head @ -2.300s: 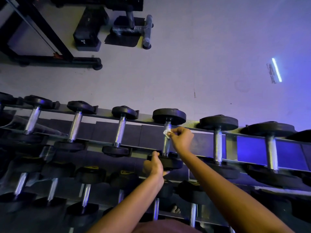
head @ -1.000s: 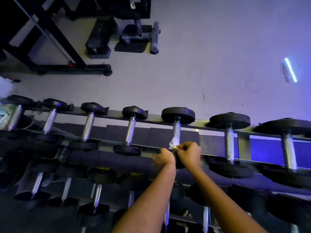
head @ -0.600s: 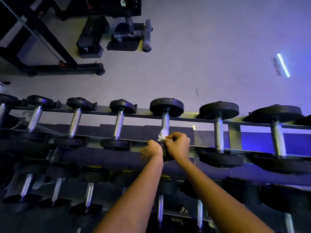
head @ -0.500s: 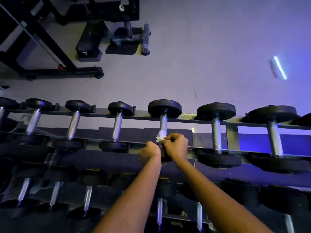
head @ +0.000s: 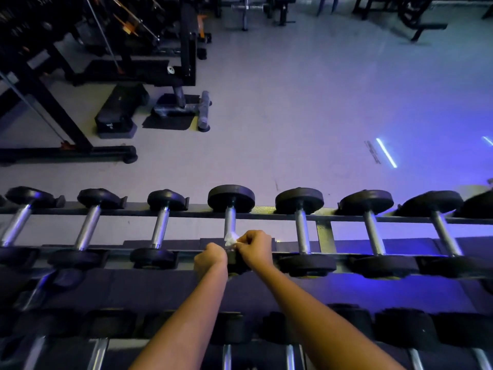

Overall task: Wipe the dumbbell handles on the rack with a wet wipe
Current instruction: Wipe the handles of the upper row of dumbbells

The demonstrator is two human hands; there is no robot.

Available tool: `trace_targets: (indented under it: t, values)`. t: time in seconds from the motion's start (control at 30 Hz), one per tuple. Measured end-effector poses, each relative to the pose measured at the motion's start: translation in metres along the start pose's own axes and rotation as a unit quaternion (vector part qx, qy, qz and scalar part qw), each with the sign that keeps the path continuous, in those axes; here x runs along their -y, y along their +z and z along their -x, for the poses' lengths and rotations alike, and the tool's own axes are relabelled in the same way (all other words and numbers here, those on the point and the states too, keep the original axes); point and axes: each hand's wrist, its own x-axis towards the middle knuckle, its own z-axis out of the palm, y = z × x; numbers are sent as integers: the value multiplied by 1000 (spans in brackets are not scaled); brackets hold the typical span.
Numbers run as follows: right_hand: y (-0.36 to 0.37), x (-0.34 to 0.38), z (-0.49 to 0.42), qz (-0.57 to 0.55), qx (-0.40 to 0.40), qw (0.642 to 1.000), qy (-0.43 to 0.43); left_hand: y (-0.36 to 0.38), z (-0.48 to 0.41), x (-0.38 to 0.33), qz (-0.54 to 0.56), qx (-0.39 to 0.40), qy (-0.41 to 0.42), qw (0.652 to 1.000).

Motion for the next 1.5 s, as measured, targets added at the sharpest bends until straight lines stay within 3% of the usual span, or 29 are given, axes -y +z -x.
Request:
trace_targets:
  t: [0.1, 0.23, 0.37, 0.47, 0.6, 0.8, 0.93, 1.07, 1.27, 1.5]
  values:
    - [-14, 0, 8, 19, -6, 1000, -18, -4, 9, 1, -117, -20, 61, 991]
    - [-44, -15, 22, 15, -50, 997, -61, 2, 34, 1, -324, 4, 216, 921]
    - [-92, -45, 27, -1, -122, 990, -72, 30, 76, 13, -332, 15, 262, 906]
    - [-134, -67, 23, 11, -151, 987, -62, 62, 107, 22, -260, 81, 223, 936]
    - [-171, -94, 11, 33, -113, 991, -68, 108, 136, 24, -155, 146, 115, 970]
    - [-182, -106, -15, 40, -28, 997, -66, 134, 132, 23, -42, 65, 5, 997]
    - [-167, -110, -31, 28, 3, 998, -48, 144, 129, 22, 24, 3, -6, 1000]
    - [-154, -108, -46, -1, -28, 999, -33, 149, 125, 25, 64, -32, -17, 997]
    - [-154, -74, -98, -54, -78, 995, -36, 155, 115, 21, 61, -66, -42, 995]
    - [-156, -97, -75, 36, -4, 999, -23, 154, 114, 17, 5, -74, -48, 996]
